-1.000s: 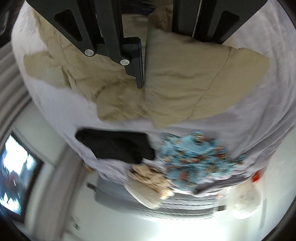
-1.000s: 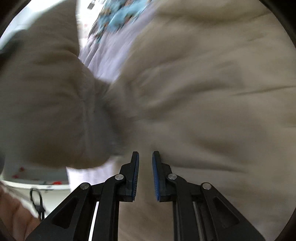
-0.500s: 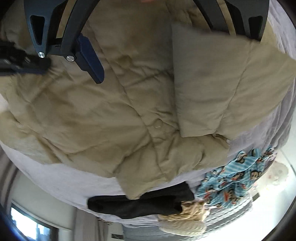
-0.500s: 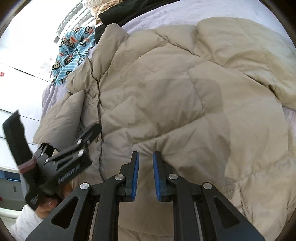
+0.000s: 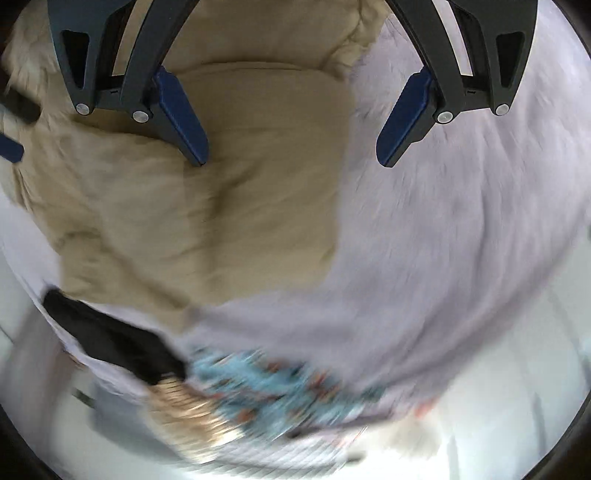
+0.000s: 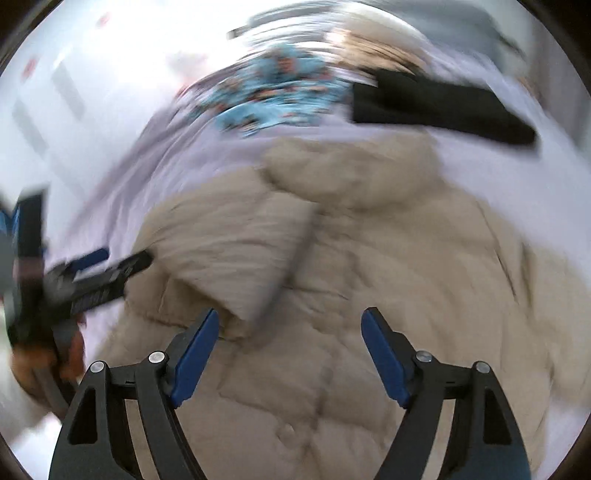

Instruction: Fold large clothes

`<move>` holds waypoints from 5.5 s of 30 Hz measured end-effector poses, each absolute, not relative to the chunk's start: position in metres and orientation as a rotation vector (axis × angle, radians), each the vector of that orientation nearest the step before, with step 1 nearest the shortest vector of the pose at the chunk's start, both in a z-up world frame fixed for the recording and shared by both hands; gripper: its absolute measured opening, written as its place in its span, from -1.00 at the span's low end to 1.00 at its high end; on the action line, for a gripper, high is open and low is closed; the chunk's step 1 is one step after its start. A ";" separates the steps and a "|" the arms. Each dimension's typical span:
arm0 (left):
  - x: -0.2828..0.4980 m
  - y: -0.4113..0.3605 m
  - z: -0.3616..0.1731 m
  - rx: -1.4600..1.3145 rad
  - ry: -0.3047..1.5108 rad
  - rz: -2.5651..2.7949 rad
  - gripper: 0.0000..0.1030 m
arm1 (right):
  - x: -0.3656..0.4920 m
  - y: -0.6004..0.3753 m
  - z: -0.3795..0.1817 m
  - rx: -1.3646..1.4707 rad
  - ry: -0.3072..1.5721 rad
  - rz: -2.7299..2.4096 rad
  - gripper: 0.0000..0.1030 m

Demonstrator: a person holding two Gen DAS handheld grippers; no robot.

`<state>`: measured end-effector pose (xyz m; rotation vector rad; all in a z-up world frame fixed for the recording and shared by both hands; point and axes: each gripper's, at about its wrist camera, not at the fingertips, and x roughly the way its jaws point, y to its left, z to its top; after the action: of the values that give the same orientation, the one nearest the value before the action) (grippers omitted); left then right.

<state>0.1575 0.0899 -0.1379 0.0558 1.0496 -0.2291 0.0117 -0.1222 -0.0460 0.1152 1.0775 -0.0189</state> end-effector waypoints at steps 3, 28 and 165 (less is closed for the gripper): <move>0.151 0.100 -0.166 0.040 1.086 -0.197 0.81 | 0.037 -0.065 -0.066 -0.196 1.094 -0.027 0.59; 0.227 0.088 -0.153 -0.026 1.102 -0.428 -0.50 | 0.002 -0.238 -0.123 0.793 1.071 -0.230 -0.84; 0.114 -0.025 -0.133 0.128 1.171 -0.271 1.00 | 0.046 -0.274 -0.098 0.658 1.156 -0.083 -0.66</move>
<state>0.1138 -0.0245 -0.1333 0.1280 1.1708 -0.2705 0.0464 -0.2736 -0.0979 0.6575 1.1561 -0.0832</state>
